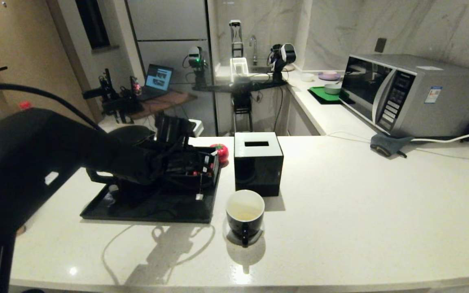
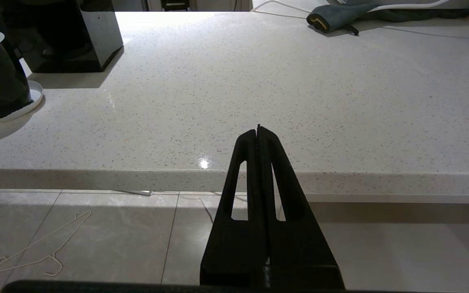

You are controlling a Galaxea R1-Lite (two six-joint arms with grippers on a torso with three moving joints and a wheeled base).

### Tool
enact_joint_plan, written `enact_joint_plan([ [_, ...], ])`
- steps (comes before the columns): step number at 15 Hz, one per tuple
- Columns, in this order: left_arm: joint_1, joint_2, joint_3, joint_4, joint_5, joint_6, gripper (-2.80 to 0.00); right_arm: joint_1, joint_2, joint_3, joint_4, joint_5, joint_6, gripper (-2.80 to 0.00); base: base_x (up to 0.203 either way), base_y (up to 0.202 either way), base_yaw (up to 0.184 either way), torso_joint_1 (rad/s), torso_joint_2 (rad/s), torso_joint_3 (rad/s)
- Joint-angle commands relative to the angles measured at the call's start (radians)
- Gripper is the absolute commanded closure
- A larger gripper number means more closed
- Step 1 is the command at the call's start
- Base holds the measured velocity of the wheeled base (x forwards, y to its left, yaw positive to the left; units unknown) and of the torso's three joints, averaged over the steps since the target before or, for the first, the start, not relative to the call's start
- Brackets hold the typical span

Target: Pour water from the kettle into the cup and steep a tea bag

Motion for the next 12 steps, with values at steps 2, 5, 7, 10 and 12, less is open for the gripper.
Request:
enact_joint_plan([
  [2,0.000,-0.058,0.004,-0.002,-0.001,-0.001,0.00,0.000,0.000,0.000,0.000,0.000,0.000,0.00,0.000,0.000,0.000,0.000,0.00,0.000],
  [5,-0.003,-0.129,0.037,-0.002,0.001,-0.001,0.00,0.000,0.000,0.000,0.000,0.000,0.000,0.00,0.000,0.000,0.000,0.000,0.00,0.000],
  [7,-0.004,-0.192,0.069,-0.003,0.000,-0.001,0.00,0.000,0.000,0.000,0.000,0.000,0.000,0.00,0.000,0.000,0.000,0.000,0.00,0.000],
  [10,-0.009,-0.282,0.127,-0.006,-0.002,-0.003,0.00,0.000,0.000,0.000,0.000,0.000,0.000,0.00,0.000,0.000,0.000,0.000,0.00,0.000],
  [12,-0.009,-0.324,0.177,-0.066,-0.002,-0.007,0.00,0.000,0.000,0.000,0.000,0.000,0.000,0.00,0.000,0.000,0.000,0.000,0.00,0.000],
])
